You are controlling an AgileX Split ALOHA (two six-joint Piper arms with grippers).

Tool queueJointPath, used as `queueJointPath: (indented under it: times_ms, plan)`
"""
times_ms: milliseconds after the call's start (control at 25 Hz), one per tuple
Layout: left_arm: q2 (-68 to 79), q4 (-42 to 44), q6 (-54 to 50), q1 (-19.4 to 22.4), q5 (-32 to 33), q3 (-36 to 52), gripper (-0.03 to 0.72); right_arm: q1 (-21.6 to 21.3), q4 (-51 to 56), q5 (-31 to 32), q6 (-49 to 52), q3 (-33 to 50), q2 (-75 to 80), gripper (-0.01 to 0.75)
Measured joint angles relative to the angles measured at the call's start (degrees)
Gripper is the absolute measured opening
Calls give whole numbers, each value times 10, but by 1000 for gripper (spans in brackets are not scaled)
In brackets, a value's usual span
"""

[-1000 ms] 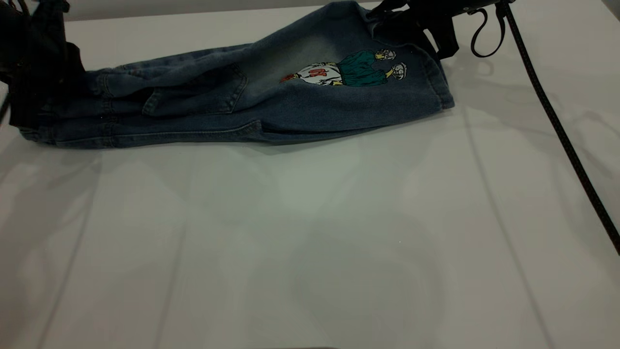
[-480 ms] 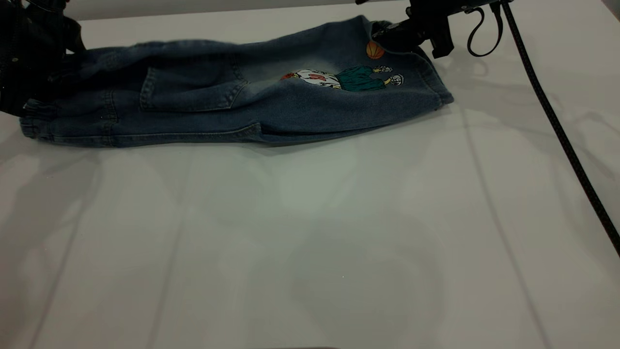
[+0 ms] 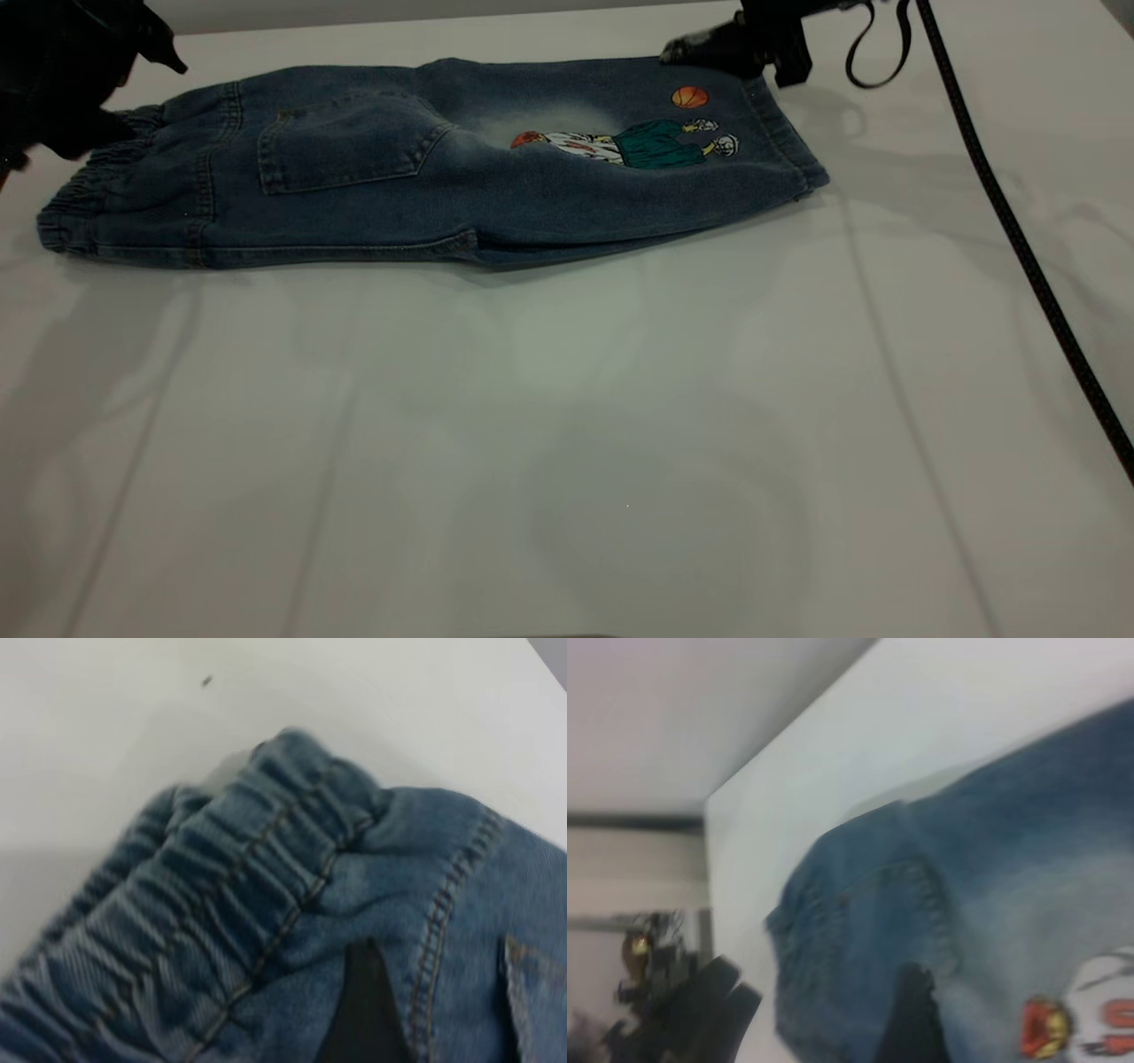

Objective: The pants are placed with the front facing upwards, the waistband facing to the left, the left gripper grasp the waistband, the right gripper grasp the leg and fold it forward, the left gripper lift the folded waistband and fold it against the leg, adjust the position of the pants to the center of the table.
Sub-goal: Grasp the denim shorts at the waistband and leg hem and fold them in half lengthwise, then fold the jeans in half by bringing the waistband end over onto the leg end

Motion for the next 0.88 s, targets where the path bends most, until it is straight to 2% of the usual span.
queueJointPath:
  times_ms: [160,320,480,640,880]
  plan:
    - [-52,159,9,12,112,0,489,1,-33,45,-27,-1,-27,512]
    - [-100,215,15,27,247,0,489,13,-91,60,-28,-1,-34,515]
    - [-111,219,51,68,332,0,489,41,-117,62,-27,-1,-33,515]
    - [-111,204,106,96,383,0,489,59,-120,66,-27,-1,-33,515]
    - [-111,102,324,102,521,-39,449,60,-124,67,-27,-1,-33,515]
